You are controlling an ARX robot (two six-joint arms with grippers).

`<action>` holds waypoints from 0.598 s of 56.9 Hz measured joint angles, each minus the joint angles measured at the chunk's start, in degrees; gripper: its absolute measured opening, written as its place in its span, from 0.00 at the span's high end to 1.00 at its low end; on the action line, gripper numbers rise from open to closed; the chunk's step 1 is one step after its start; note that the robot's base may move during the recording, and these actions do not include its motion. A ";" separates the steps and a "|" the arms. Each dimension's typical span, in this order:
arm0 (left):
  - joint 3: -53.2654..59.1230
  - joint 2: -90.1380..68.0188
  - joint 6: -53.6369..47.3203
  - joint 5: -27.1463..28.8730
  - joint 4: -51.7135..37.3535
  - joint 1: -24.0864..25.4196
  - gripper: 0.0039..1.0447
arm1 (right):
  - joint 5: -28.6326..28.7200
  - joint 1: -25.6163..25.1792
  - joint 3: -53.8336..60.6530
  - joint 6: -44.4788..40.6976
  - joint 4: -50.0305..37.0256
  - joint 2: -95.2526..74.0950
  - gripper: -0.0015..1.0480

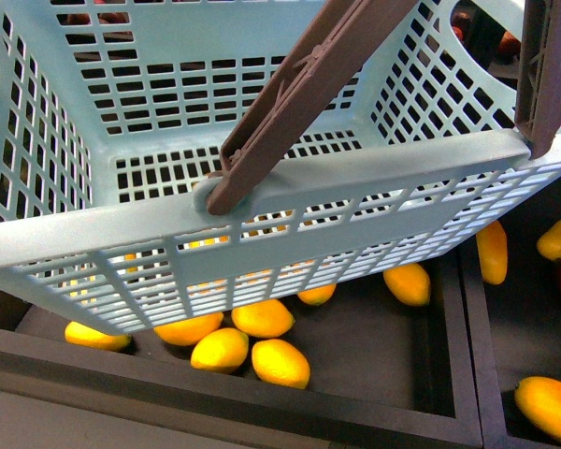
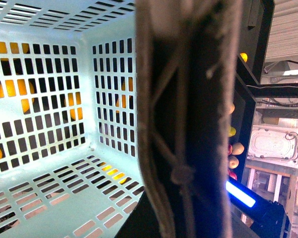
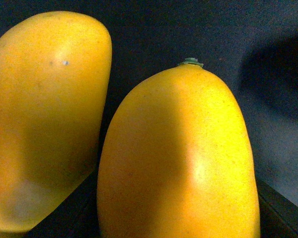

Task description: Pick mango and avocado into basket

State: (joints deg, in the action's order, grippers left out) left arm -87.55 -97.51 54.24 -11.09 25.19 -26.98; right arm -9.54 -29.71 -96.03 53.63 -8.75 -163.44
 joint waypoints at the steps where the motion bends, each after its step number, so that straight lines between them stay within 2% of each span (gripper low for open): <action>1: 0.00 0.00 0.00 0.00 0.00 0.00 0.95 | 0.39 0.00 1.16 -0.57 -0.72 0.83 0.40; 8: 0.00 0.00 0.00 -0.02 0.00 0.00 0.95 | 1.95 0.00 6.51 -3.41 -4.07 4.92 0.40; 18: 0.00 0.00 0.00 -0.02 0.00 0.00 0.95 | 5.92 -0.39 21.27 -11.76 -12.52 18.03 0.40; 25: 0.00 0.00 0.00 -0.02 0.00 0.00 0.95 | 7.65 -0.63 32.65 -19.98 -18.25 27.74 0.40; 34: 0.00 0.00 -0.02 0.04 0.00 0.00 0.95 | 11.47 0.02 46.25 -29.40 -20.70 40.98 0.40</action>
State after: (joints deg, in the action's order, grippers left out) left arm -87.55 -97.51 54.22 -11.05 25.19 -26.98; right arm 1.93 -29.69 -49.78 24.23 -29.45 -122.45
